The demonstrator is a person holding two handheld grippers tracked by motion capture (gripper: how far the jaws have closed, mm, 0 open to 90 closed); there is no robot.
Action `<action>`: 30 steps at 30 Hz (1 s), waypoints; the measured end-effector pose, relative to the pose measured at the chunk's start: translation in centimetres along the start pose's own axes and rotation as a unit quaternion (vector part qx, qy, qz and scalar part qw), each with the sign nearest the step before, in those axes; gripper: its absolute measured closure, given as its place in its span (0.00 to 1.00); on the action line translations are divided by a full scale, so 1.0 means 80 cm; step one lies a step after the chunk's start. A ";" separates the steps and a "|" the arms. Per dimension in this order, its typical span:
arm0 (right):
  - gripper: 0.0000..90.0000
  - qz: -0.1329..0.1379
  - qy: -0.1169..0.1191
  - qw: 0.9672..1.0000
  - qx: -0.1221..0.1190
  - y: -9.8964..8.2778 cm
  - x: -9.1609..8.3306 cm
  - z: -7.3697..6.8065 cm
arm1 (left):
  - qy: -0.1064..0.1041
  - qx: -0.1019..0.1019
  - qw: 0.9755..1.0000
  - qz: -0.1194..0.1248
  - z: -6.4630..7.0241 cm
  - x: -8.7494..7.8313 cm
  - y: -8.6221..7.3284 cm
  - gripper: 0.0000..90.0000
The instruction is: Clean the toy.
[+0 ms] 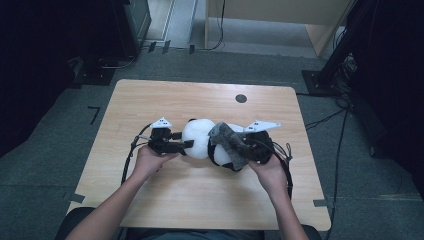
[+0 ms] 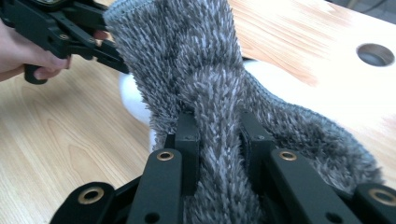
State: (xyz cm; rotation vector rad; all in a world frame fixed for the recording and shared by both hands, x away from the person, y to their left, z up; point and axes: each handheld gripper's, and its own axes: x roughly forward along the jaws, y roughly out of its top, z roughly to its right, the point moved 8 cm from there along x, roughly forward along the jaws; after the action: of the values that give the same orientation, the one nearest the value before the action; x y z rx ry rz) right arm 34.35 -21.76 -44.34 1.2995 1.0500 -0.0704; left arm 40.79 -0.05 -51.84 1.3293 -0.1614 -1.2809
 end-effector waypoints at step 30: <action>0.84 0.013 0.048 0.998 -0.035 0.081 0.068 -0.047 | 0.001 0.002 1.000 0.009 0.001 0.001 0.001 0.38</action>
State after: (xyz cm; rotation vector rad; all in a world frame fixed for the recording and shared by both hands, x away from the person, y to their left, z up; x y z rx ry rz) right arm 38.95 -13.92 -42.70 1.2635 1.1064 0.0482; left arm 40.81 -0.18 -51.83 1.3290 -0.1740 -1.2655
